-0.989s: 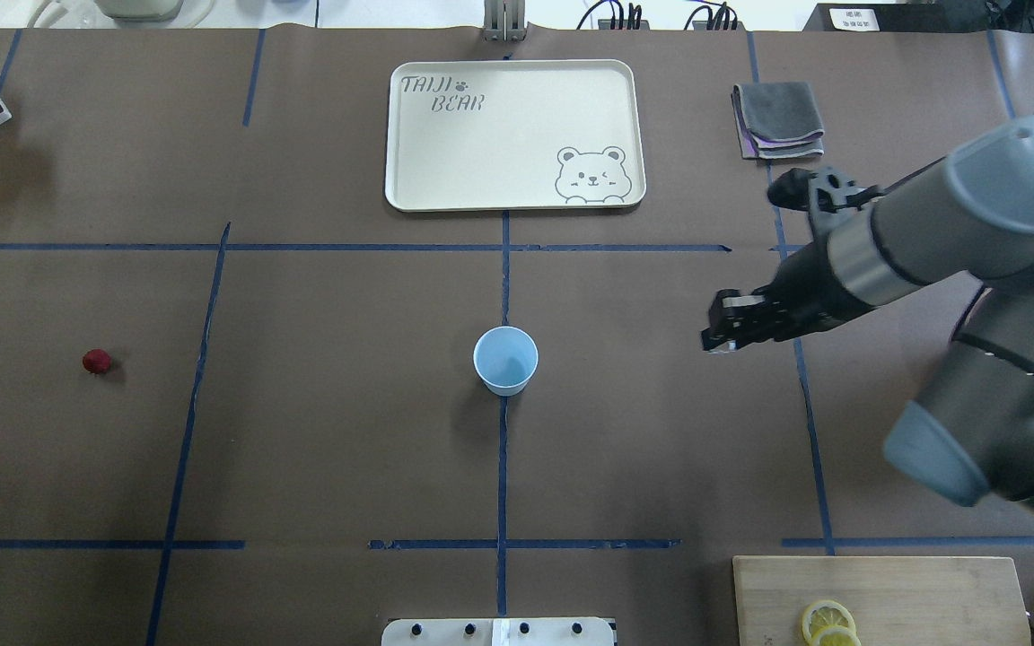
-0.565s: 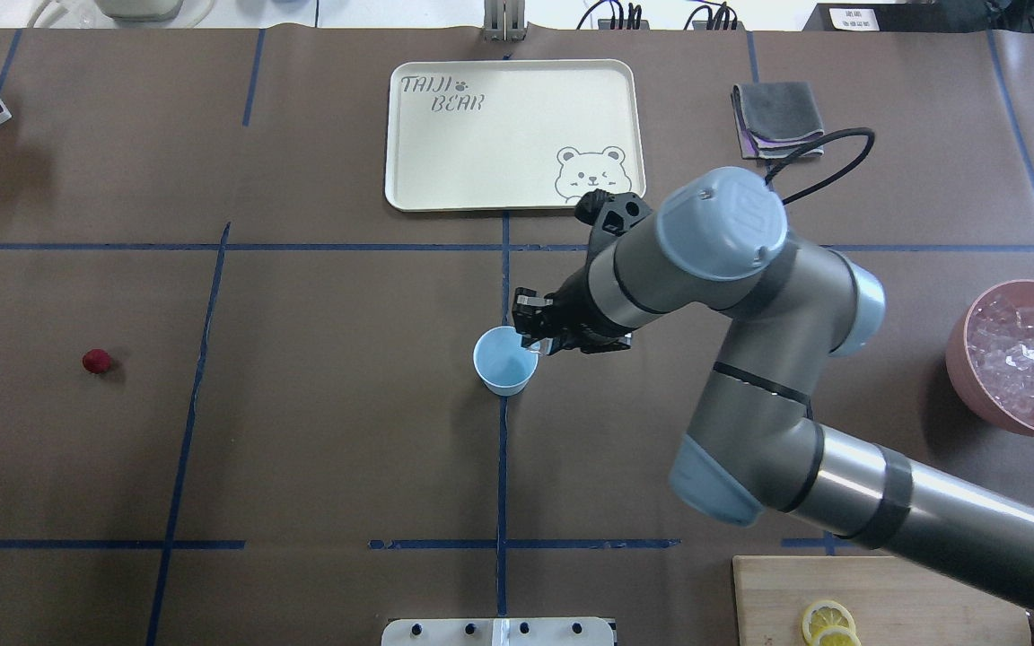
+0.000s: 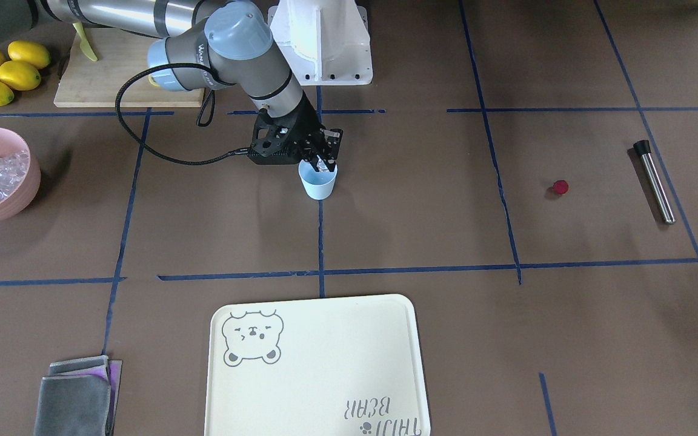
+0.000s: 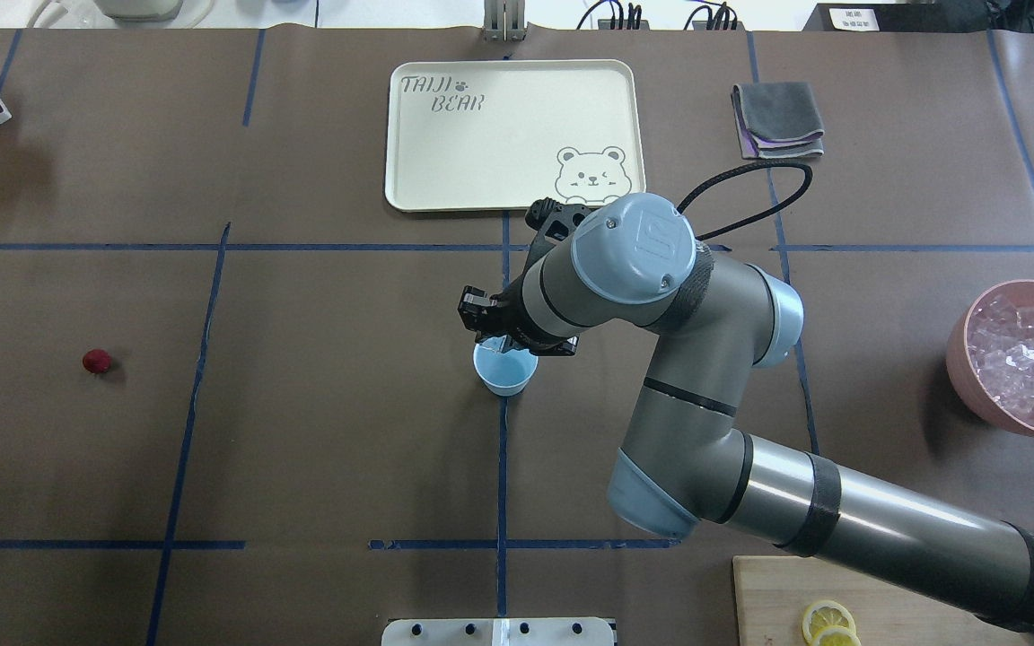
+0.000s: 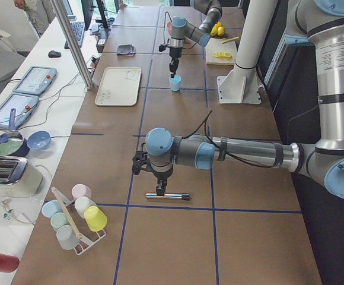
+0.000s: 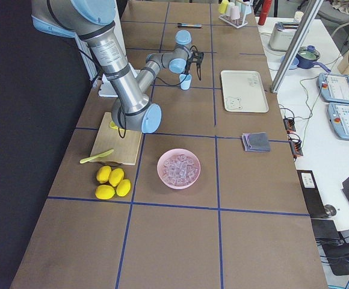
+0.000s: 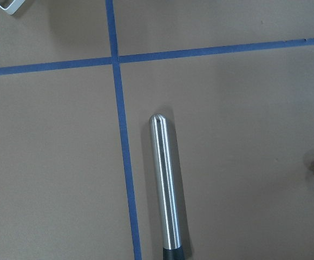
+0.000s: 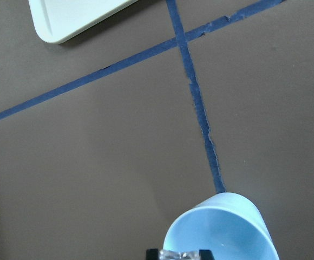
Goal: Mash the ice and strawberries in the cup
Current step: 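Open the right gripper to drop the ice cube into the cup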
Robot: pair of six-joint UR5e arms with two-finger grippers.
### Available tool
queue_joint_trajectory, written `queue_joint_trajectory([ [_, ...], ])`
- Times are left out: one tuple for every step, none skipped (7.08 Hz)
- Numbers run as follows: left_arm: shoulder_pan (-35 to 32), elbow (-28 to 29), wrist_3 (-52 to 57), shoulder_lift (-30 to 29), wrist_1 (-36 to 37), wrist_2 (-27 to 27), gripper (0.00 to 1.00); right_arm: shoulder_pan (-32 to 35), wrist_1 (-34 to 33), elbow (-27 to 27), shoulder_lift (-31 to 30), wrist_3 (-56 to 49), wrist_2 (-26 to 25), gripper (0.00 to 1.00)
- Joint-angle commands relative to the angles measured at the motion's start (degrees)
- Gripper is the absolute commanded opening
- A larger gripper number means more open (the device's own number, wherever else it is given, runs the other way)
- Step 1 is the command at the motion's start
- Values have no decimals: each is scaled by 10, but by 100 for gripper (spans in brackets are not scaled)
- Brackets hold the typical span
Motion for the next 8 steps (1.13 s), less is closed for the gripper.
queue_joint_trajectory([
  [0,0,0,0,0,0,100,-1,-1,2,-3,-2,1,38],
  [-1,0,0,0,0,0,100,-1,-2,2,-5,-3,0,53],
  [-1,0,0,0,0,0,100,-1,-2,3,-8,-3,2,55],
  [0,0,0,0,0,0,100,-5,-2,3,-8,-3,1,56],
  [-1,0,0,0,0,0,100,-5,-2,4,-8,-3,2,60],
  [-1,0,0,0,0,0,100,-5,-2,5,-8,-3,3,70],
  [0,0,0,0,1,0,100,0,-2,19,-8,-4,6,73],
  [0,0,0,0,1,0,100,8,-2,60,-39,-3,5,99],
])
